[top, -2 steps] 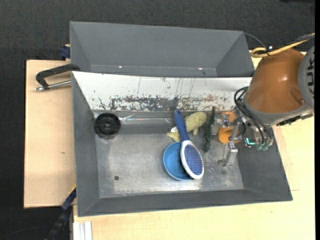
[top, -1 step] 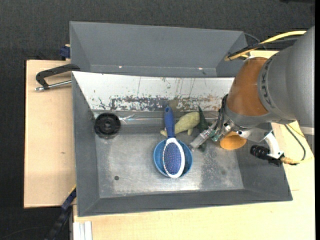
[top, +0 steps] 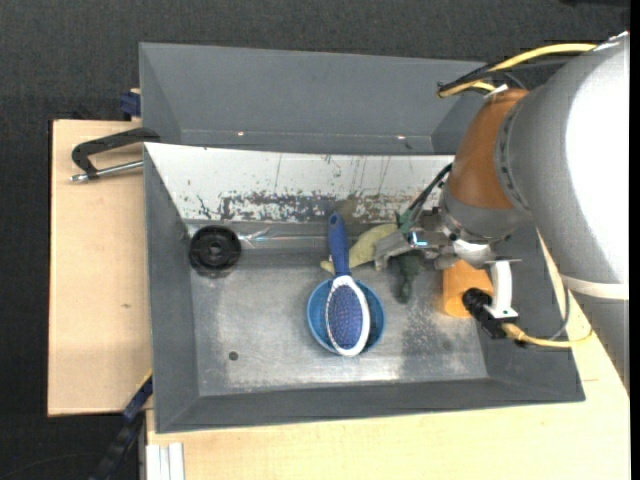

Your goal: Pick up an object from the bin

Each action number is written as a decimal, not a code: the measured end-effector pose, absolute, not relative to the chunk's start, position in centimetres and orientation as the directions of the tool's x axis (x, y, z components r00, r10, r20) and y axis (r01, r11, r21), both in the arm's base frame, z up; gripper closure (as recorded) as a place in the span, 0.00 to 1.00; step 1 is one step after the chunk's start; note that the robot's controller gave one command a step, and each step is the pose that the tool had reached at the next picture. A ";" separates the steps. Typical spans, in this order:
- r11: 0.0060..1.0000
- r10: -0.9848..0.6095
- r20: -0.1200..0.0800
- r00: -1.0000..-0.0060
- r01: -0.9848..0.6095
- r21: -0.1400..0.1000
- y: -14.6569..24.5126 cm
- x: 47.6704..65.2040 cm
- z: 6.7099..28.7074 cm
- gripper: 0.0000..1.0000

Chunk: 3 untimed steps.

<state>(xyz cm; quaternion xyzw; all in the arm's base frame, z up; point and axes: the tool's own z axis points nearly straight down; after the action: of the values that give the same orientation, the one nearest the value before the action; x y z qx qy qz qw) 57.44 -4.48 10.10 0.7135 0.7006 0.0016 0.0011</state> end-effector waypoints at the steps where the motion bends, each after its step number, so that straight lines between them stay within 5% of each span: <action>1: 0.076 0.997 -0.001 -0.076 0.997 0.003 -2.7 59.1 11.0 0.00; 2: 0.157 0.988 -0.002 -0.157 0.988 -0.001 -4.4 59.4 7.1 0.00; 3: 0.160 0.987 0.000 -0.160 0.987 0.000 -4.4 59.4 7.2 0.00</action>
Offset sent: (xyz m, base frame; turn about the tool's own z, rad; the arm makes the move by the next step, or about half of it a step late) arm 0.0161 0.0174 0.0080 -0.0912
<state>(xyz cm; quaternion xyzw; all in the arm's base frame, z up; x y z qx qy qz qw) 59.43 -4.38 7.15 0.6482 0.7615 0.0001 -0.0001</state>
